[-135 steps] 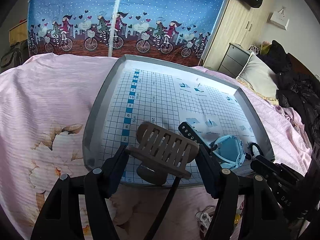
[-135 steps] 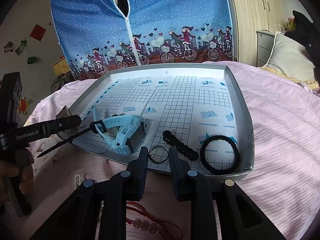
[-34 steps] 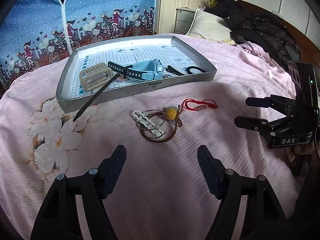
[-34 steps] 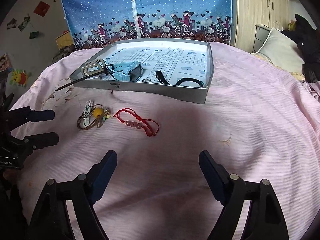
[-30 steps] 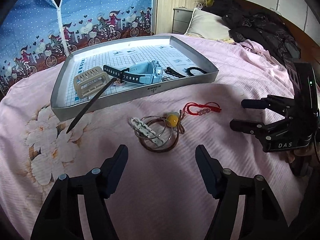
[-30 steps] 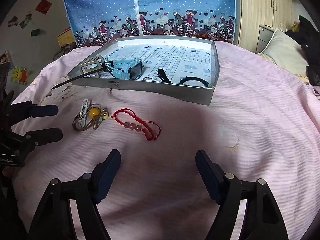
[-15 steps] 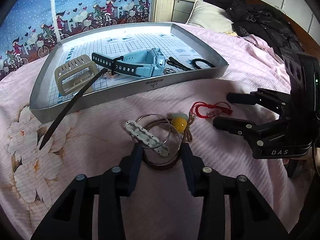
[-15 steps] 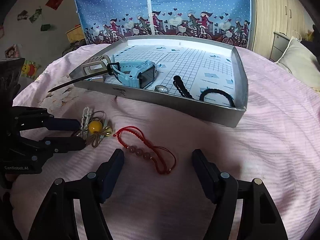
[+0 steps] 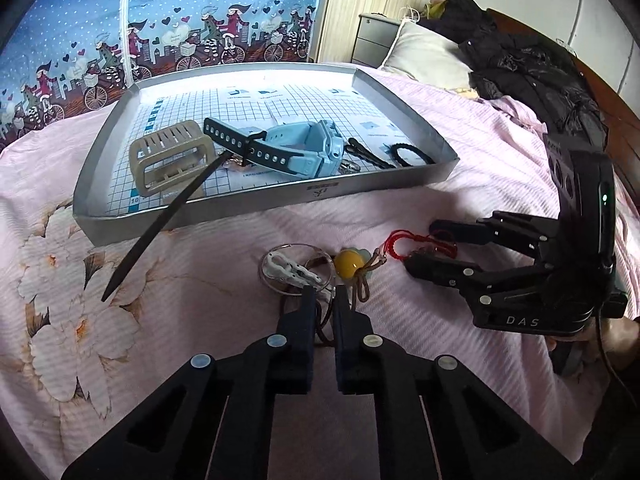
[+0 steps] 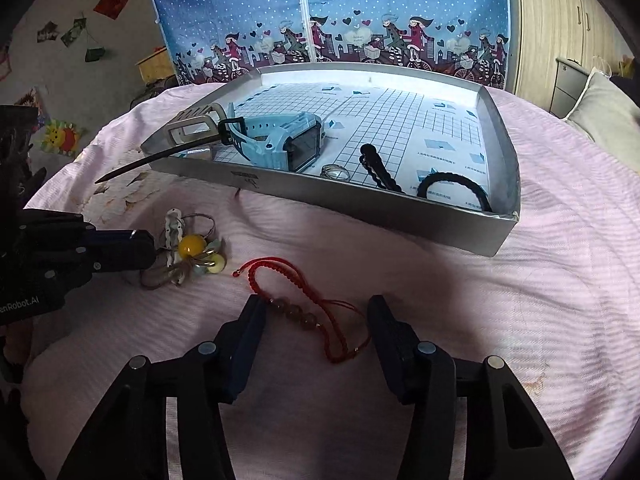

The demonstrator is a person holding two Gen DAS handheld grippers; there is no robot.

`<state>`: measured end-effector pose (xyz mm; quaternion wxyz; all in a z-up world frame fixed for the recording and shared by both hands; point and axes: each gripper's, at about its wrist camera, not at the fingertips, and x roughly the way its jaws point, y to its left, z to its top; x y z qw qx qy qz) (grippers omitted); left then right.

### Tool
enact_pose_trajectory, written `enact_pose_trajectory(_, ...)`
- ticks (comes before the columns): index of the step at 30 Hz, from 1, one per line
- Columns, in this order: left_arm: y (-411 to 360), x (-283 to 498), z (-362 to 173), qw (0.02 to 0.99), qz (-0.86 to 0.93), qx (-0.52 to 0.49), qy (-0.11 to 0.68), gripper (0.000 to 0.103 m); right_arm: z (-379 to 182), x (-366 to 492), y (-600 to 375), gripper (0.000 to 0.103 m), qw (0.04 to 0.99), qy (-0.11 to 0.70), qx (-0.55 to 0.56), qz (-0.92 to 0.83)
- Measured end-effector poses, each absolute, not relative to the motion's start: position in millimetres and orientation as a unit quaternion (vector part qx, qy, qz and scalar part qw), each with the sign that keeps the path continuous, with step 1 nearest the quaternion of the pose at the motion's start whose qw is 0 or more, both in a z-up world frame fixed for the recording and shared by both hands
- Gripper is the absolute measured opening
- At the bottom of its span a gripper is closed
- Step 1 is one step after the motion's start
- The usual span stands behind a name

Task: Organize jewelry
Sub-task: 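Grasp the silver hoop earring with the left tool while the right tool grasps the red beaded bracelet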

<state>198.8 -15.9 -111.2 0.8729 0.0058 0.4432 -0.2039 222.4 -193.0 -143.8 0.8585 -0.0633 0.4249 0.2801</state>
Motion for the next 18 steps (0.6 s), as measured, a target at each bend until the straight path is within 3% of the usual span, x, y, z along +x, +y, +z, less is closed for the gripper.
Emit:
enact_pose_trajectory(8, 3.6, 199.7, -103.1, 0.864, -0.197, -0.054, 0.461, 0.002, -143.9, 222.5, -194.8, 0.046, 0.854, 0.431, -0.047, 0.287)
enact_pose_trajectory(18, 24.0, 196.3, -76.5, 0.884, -0.189, -0.078, 0.420, 0.000, -142.7, 219.7, -193.5, 0.018, 0.846, 0.437, -0.023, 0.304)
